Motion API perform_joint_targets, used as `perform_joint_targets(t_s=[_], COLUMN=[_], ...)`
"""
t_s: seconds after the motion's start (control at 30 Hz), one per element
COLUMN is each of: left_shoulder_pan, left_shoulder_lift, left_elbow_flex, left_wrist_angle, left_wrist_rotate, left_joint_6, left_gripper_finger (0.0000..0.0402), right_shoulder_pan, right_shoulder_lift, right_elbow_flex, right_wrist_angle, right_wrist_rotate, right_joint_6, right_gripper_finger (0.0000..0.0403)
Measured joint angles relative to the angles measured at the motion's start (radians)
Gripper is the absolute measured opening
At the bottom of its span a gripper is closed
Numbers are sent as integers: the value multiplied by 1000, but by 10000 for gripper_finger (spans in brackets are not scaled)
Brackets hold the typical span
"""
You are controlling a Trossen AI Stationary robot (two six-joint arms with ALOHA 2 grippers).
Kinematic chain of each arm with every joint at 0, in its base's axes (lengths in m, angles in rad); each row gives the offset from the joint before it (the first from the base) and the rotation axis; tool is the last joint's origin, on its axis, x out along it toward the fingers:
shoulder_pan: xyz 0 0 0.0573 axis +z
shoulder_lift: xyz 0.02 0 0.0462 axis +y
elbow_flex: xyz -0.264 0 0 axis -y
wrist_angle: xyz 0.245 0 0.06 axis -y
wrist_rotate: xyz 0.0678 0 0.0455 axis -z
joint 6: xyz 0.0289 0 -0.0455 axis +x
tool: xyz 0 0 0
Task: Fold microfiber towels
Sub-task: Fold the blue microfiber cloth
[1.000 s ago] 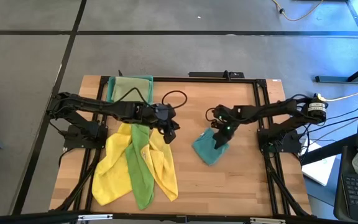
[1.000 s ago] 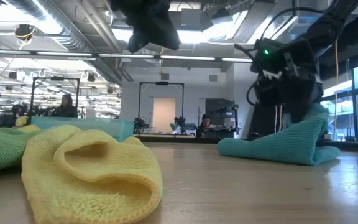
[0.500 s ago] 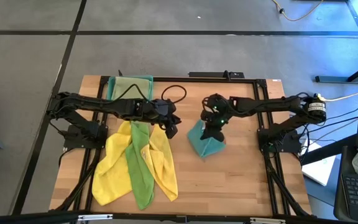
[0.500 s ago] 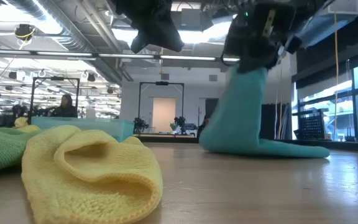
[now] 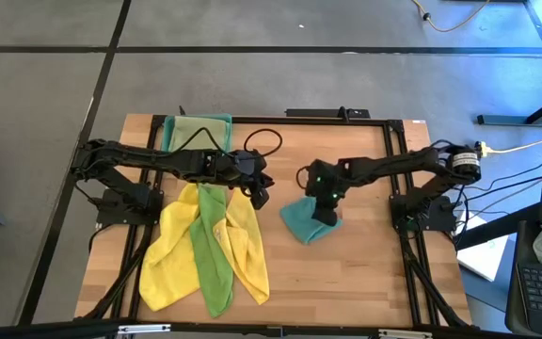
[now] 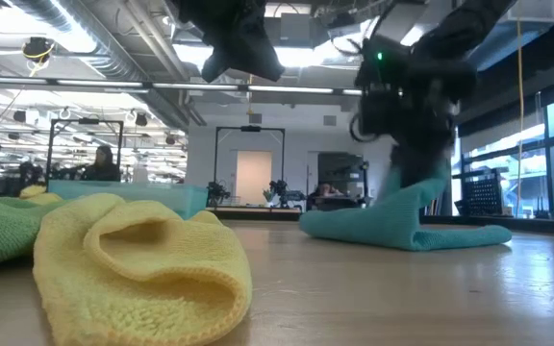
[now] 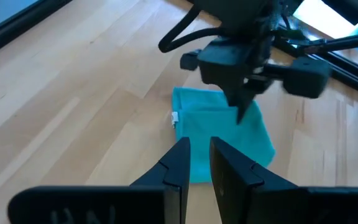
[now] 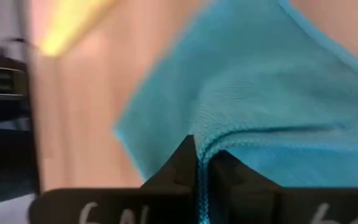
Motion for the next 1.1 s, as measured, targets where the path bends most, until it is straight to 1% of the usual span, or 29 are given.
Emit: perform_joint_targets(t_s=[0.17, 0.37, 0.5, 0.57, 0.67, 0.77, 0.83, 0.93, 1.1], left_shoulder_pan=[-7, -13, -12, -12, -12, -12, -12, -12, -19], left_shoulder_lift=[0, 0, 0, 0, 0, 0, 0, 0, 0], left_elbow_flex=[0, 0, 0, 0, 0, 0, 0, 0, 0], left_wrist_angle=[-2, -5, -7, -7, -6, -2, -2, -2, -2], left_wrist_rotate=[0, 0, 0, 0, 0, 0, 0, 0, 0], left_joint_6=[-19, -28, -30, -31, -32, -32, -32, -34, -43], left_gripper_finger=[53, 53, 53, 53, 53, 53, 53, 53, 53], right_shoulder_pan=[0, 5, 11, 6, -12, -14, -13, -13, 13], right_shoulder_lift=[-3, -61, -89, -90, -90, -90, -90, -91, -119], right_elbow_flex=[-18, -18, -17, -20, -43, -64, -75, -76, -70], right_wrist_angle=[-106, -116, -186, -240, -263, -252, -257, -292, -291], right_wrist_rotate=[99, 103, 241, 289, 290, 248, 246, 298, 338], right_joint_6=[-2, -3, 23, 45, 74, 72, 79, 106, 104], right_gripper_finger=[7, 13, 9, 7, 11, 19, 22, 17, 6])
